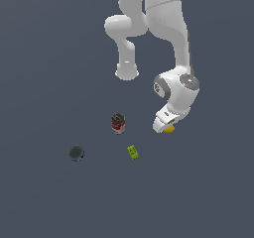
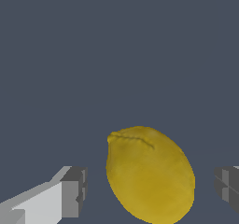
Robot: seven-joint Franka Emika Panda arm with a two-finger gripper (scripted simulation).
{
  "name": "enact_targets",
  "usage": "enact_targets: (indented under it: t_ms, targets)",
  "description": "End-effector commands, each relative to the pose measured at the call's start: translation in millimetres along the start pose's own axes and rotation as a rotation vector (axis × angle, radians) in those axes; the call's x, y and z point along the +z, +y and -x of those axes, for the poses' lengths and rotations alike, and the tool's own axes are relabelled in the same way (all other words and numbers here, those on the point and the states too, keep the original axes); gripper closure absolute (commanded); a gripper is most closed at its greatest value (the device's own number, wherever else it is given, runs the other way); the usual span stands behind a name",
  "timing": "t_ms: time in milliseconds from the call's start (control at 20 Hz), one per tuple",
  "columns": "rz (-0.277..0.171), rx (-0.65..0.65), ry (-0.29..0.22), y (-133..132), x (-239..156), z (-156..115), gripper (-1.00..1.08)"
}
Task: Pick up a designated object from a clutter of objects.
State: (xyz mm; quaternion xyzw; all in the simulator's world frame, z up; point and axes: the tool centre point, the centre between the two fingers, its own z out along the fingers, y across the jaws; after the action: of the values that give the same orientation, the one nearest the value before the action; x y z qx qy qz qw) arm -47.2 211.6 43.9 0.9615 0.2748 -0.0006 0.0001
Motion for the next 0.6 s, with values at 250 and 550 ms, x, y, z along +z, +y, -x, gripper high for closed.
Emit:
enact_targets:
  t_ms: [250,550]
  targets:
    - [0.000,-0.001,0.001,-0.2,15.8,-0.6,-0.92]
    - [0.000,-0.001,0.001,-0.2,15.8,-0.6,1.08]
